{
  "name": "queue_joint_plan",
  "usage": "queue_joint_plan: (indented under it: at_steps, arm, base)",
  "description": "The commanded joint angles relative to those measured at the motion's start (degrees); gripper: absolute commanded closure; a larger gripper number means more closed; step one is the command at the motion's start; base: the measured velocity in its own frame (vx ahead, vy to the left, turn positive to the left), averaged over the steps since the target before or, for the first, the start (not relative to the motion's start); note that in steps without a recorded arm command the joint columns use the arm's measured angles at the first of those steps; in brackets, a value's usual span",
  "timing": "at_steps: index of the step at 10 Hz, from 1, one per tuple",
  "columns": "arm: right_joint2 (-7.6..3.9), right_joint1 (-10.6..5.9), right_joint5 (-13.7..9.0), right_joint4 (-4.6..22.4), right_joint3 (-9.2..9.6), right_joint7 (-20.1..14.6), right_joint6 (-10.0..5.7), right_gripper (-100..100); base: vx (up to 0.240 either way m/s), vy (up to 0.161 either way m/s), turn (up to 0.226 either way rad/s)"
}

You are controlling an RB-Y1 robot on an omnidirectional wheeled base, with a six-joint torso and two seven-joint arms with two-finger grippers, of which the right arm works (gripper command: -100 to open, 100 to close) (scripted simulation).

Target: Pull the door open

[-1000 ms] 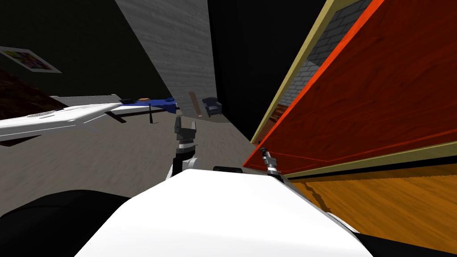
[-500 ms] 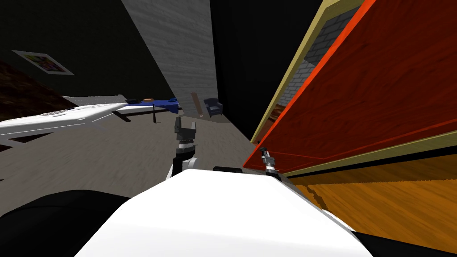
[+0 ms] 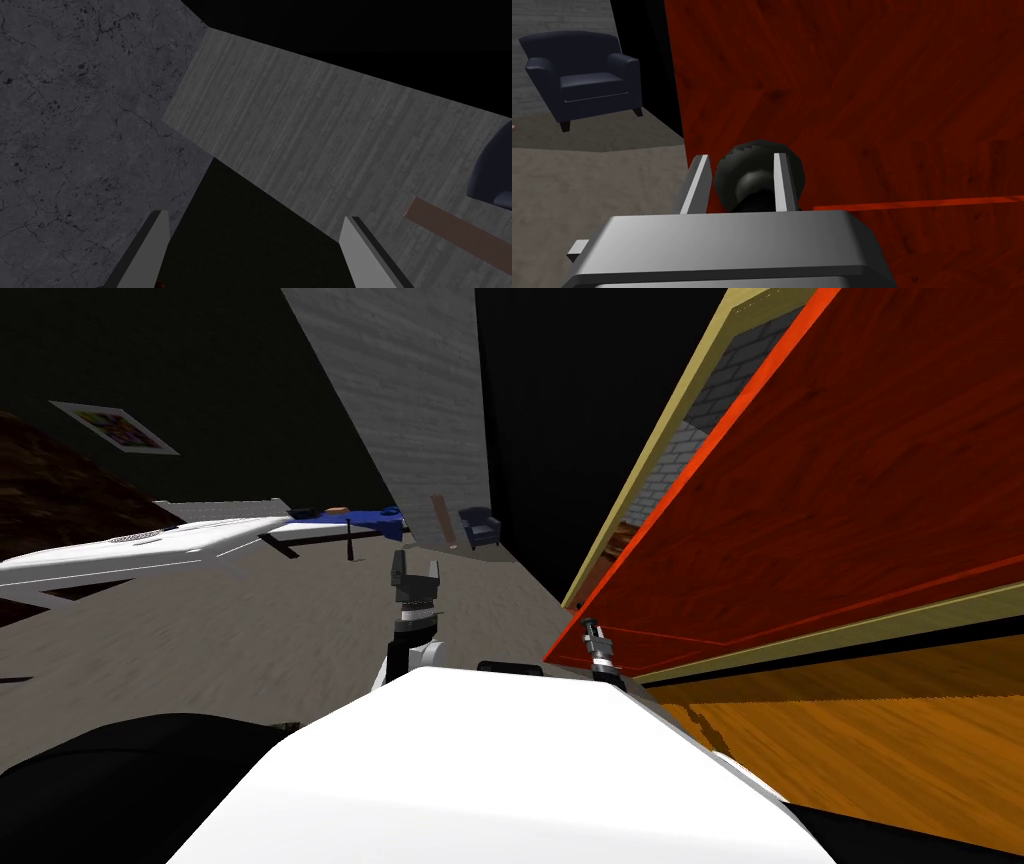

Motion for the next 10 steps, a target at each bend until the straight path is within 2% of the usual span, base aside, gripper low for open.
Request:
queue_joint_plan:
  at_steps: [1,8,9,10]
  arm:
    - [0.59,1.18,-0.05,-1.18,0.85,0.55,1.86,100]
    - [4.24,-1.25,0.11,-0.65,-0.56,3.92,4.76,100]
    - [4.24,-1.25,0.11,-0.65,-0.56,3.92,4.76,100]
    - [4.77,-1.61,0.13,-0.57,-0.76,4.41,5.17,100]
  base:
    - [0.001,0.006,-0.018]
    - [-0.091,-0.028,0.056]
    - [-0.08,-0.025,0.028]
    - [-0.07,-0.024,0.029]
